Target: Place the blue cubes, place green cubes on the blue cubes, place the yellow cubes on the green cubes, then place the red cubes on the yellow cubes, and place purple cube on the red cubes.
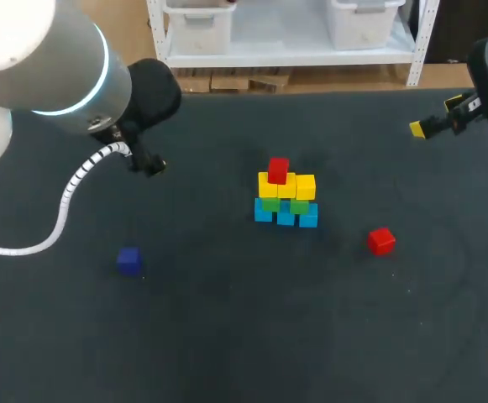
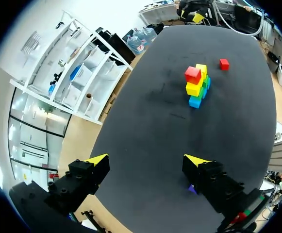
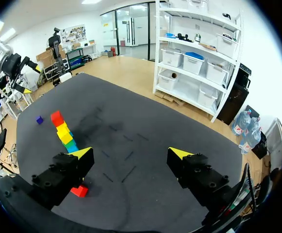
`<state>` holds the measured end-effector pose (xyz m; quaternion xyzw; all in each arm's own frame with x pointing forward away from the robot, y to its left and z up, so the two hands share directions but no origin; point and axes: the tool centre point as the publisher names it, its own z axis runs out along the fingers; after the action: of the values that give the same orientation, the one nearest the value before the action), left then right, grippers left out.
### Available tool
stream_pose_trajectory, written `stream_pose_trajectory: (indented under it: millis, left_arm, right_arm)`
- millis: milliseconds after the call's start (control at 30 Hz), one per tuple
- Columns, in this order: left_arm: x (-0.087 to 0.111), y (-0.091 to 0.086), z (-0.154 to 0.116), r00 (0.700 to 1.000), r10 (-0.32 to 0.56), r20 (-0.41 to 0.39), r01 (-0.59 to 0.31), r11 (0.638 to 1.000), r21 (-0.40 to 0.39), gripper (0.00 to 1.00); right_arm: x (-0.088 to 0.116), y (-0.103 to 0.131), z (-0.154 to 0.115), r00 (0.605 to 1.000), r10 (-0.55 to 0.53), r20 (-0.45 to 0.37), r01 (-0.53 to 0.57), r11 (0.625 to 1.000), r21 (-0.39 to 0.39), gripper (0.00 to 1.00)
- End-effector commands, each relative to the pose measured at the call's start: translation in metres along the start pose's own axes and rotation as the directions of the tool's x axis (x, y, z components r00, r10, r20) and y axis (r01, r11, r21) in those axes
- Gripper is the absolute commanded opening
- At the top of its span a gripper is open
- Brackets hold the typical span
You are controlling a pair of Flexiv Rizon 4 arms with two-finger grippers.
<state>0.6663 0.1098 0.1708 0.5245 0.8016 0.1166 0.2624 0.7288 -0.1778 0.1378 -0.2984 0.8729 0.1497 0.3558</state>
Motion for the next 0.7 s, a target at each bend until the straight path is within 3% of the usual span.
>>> stream_pose_trajectory:
  millis: [33, 267, 467, 567, 700]
  left_arm:
    - [0.0, 0.001, 0.0, 1.0, 0.001, -0.001, -0.001, 1.0, 0.003, 1.0]
    - [-0.002, -0.007, 0.008, 0.988, -0.094, 0.121, 0.097, 0.995, -0.019, 1.0]
    - [0.006, 0.004, 0.009, 0.951, -0.216, 0.221, 0.242, 0.965, -0.102, 1.0]
    - [0.008, 0.009, 0.006, 0.93, -0.248, 0.269, 0.289, 0.95, -0.122, 1.0]
    - [0.004, 0.011, 0.003, 0.932, -0.236, 0.274, 0.281, 0.95, -0.138, 1.0]
  right_arm:
    - [0.0, -0.001, 0.0, 1.0, 0.0, 0.0, 0.0, 1.0, -0.003, 1.0]
    - [0.0, -0.001, 0.0, 1.0, 0.0, 0.0, 0.0, 1.0, -0.003, 1.0]
    - [0.0, -0.001, 0.0, 1.0, 0.0, 0.0, 0.0, 1.0, -0.003, 1.0]
    - [0.0, -0.001, 0.0, 1.0, 0.0, 0.0, 0.0, 1.0, -0.003, 1.0]
    - [0.0, -0.001, 0.0, 1.0, 0.0, 0.0, 0.0, 1.0, -0.003, 1.0]
